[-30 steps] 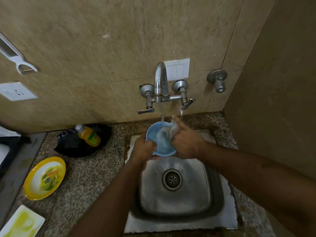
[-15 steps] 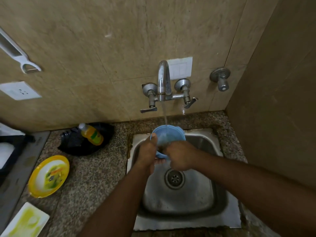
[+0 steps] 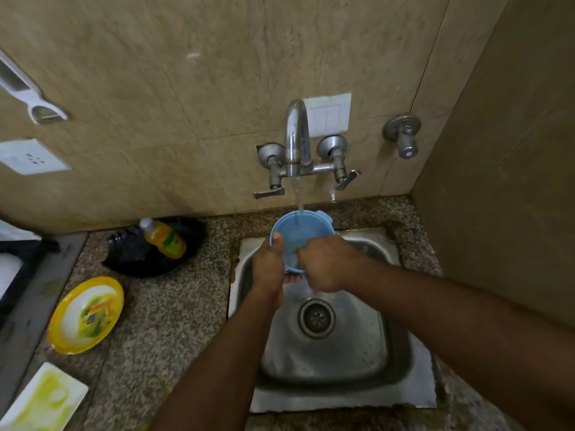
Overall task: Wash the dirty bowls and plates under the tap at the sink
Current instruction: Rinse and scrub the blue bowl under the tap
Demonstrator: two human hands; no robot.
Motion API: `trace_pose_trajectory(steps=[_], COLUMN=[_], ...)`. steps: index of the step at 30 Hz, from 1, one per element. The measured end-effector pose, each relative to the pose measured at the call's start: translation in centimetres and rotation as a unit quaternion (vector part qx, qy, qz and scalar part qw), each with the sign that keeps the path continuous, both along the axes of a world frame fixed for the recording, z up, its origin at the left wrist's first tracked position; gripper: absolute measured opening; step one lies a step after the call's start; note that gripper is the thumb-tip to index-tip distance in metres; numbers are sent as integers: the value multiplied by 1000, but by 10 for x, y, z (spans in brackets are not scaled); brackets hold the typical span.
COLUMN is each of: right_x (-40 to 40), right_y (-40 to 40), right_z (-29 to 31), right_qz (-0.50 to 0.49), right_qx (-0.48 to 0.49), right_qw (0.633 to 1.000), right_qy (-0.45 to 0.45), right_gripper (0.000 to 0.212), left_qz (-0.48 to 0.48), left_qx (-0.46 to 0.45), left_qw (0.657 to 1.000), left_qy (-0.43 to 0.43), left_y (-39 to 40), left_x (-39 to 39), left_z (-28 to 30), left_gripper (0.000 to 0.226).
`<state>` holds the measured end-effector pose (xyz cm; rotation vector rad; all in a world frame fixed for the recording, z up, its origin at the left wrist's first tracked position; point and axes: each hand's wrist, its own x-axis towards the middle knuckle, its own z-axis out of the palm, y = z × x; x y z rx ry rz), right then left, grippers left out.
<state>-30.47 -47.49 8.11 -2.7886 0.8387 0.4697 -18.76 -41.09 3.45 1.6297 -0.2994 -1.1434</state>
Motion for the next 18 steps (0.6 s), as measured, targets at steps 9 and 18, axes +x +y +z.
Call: trace_pose_trajectory(steps=[9,18], right_x=[5,-5], right_y=[2,2], right_z=[-8,0], right_qz=[15,90], right_qx=[76,-158], right_qw=[992,983], right_qy=[-101,21], right_gripper=[81,29], left_qz=[-13,17], left_qx=[-58,-35], left_qw=[995,995], left_qy=[-77,-87], left_y=[-3,0], left_x=[11,11], left_z=[6,9], left_gripper=[34,41])
